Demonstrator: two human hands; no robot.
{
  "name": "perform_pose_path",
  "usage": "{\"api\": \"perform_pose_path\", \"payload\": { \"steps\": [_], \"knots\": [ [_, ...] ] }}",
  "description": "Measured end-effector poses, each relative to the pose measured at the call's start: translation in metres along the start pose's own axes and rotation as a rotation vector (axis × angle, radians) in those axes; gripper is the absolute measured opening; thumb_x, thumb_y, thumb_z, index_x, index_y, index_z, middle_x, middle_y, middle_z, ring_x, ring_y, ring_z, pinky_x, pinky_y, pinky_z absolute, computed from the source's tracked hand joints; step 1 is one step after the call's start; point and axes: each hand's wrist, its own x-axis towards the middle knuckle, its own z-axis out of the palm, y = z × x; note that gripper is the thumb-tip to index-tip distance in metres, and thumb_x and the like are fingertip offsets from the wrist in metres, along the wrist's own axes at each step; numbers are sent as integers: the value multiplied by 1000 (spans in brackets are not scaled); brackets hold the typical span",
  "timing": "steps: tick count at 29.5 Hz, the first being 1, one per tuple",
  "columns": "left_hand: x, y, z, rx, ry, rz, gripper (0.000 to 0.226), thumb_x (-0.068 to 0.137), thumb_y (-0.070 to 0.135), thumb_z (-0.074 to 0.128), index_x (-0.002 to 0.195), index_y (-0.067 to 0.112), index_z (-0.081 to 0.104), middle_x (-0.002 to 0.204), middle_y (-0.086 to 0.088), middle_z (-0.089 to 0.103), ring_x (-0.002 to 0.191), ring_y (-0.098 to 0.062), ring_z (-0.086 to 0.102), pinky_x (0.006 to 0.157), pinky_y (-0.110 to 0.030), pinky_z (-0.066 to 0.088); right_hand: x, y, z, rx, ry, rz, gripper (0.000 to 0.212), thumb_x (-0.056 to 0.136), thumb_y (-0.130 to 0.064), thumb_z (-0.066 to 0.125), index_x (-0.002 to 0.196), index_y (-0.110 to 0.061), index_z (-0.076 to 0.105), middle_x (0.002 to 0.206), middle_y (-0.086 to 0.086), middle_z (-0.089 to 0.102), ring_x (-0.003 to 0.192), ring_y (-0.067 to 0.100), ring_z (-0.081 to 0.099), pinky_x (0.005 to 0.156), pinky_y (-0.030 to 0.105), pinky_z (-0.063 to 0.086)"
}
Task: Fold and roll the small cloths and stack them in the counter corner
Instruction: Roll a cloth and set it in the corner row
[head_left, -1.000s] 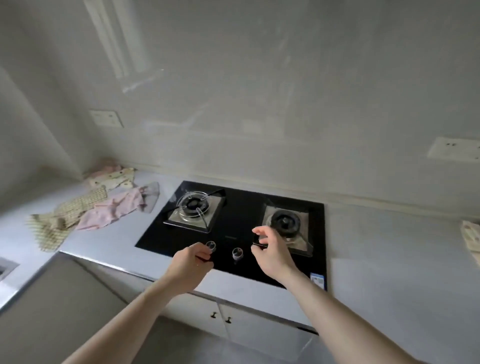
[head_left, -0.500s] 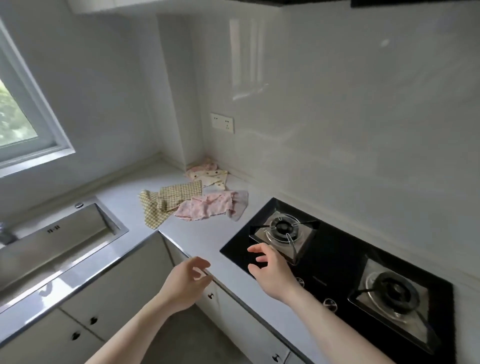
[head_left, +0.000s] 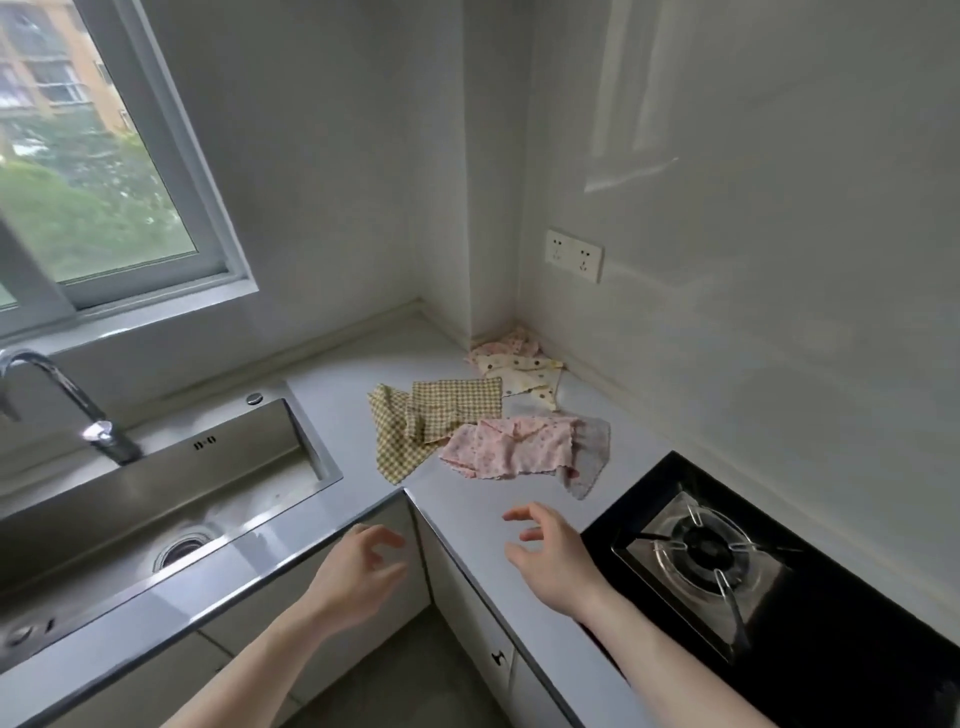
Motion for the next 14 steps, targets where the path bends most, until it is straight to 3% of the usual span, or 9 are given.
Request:
{"api": "perform_pose_path", "payload": {
  "steps": [6,9,14],
  "knots": [
    [73,-33,-26,31,-36,-53,20,87,27,69,105,35,64,121,5,53,102,-12,64,90,-27,49,52,-10,17,-50,8,16,26,94,-24,62,112,-43,57,123,-23,50,113,-3,52,92,26,50],
    [120,-54,-36,97,-110,-40,26,87,30,68,113,30,67,127,4,51,108,-15,62,97,-30,50,74,-12,28,-53,44,58,27,95,-23,61,113,-43,57,123,-23,49,113,-5,51,85,21,49],
    [200,-84,-46,237,-246,38,29,92,33,66,120,30,63,135,6,48,110,-13,58,93,-25,49,117,-18,55,-27,155,161,26,97,-23,59,112,-43,57,124,-25,48,114,-5,51,74,14,46]
  ]
}}
